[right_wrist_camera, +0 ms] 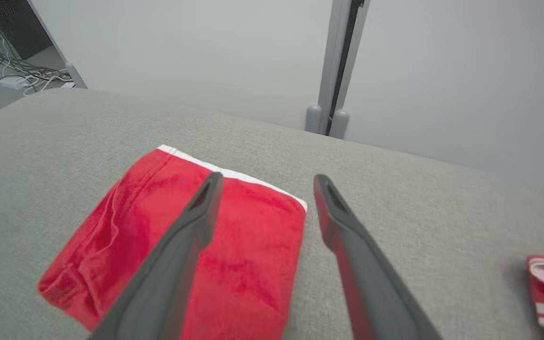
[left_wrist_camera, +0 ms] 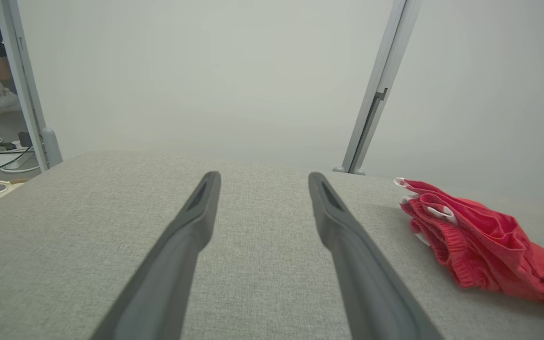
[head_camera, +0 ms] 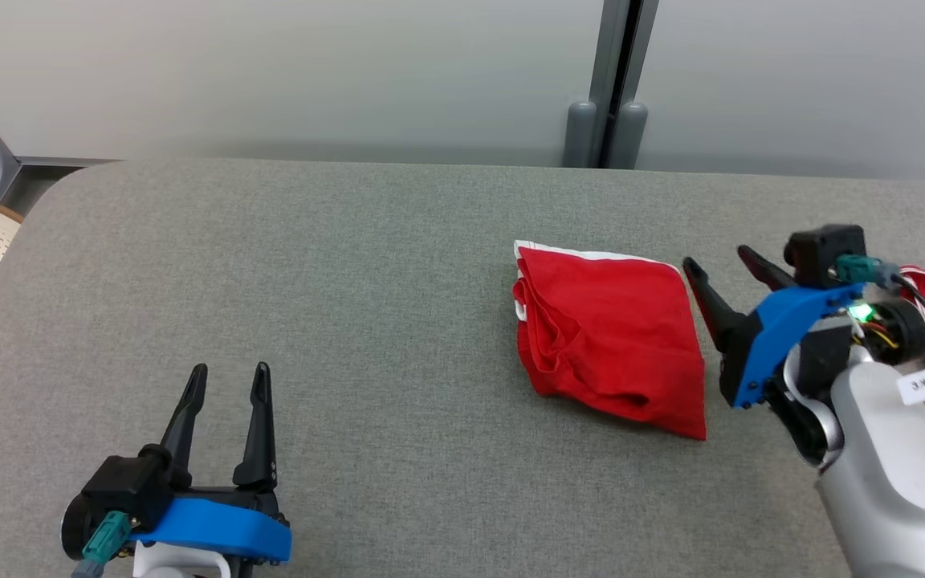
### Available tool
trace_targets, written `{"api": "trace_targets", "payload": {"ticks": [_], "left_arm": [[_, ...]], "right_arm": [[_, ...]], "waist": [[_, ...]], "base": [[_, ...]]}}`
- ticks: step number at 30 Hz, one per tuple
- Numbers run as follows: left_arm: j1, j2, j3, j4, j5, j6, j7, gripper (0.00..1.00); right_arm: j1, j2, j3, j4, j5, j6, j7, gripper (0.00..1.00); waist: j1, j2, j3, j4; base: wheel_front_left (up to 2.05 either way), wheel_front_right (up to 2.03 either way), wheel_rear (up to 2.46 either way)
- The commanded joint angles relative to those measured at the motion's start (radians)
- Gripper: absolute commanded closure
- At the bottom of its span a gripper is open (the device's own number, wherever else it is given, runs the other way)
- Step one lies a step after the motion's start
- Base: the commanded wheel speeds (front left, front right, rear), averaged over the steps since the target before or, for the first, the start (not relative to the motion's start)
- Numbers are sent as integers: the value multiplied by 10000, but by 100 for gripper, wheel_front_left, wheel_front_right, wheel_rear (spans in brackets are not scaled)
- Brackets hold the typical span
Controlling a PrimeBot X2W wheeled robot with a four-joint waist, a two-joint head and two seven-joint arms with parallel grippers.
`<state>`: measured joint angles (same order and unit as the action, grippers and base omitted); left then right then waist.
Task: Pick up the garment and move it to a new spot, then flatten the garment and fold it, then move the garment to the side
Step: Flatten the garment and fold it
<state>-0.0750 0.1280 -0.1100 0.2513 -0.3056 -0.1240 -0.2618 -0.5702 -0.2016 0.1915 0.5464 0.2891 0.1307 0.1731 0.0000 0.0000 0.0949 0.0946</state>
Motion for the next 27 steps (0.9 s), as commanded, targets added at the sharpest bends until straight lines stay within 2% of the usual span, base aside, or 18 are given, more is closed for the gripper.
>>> {"api": "trace_targets", "payload": {"ticks": [1,6,7,8,9,10,15,18,21,24,27], "left_arm": [[-30,57,-24,-13,33,-6,-40,0],[-323,161,-138,13,28,-25,-40,0],[-380,180,-158,22,15,-29,-40,0],[-430,205,-166,39,12,-32,-40,0],[-480,229,-180,54,5,-35,-40,0],[-514,242,-194,55,-4,-38,-40,0],[-628,218,-305,115,-30,-48,-40,0],[-654,188,-327,149,-65,-51,-40,0],[-608,218,-288,200,-100,-55,-40,0],[-441,220,-208,210,-97,-14,-40,0],[-236,239,-126,174,-103,80,-40,0]], "right_arm": [[254,-19,-133,-34,-142,3,-47,0],[759,234,-765,167,-834,1,-253,0],[784,337,-784,261,-976,1,-291,16],[768,461,-793,381,-1077,1,-366,55],[692,575,-721,492,-1223,3,-456,82],[597,664,-619,646,-1397,1,-540,100],[223,1232,174,1631,-1768,1,-950,100],[143,1434,977,2125,-1558,1,-1164,100],[224,1502,2101,2283,-797,1,-1140,100],[416,1510,3331,1777,486,1,-978,100],[545,1484,4028,1193,1239,1,-901,100]], "waist": [[0,0,22,4],[0,0,241,85],[0,0,297,115],[0,0,337,137],[0,0,384,164],[0,0,421,191],[0,0,528,409],[0,0,538,522],[0,0,474,575],[0,0,338,515],[0,0,158,307]], "base": [[0,0,0],[0,0,0],[0,0,0],[0,0,0],[0,0,0],[0,0,0],[0,0,0],[0,0,0],[0,0,0],[0,0,0],[0,0,0]]}}
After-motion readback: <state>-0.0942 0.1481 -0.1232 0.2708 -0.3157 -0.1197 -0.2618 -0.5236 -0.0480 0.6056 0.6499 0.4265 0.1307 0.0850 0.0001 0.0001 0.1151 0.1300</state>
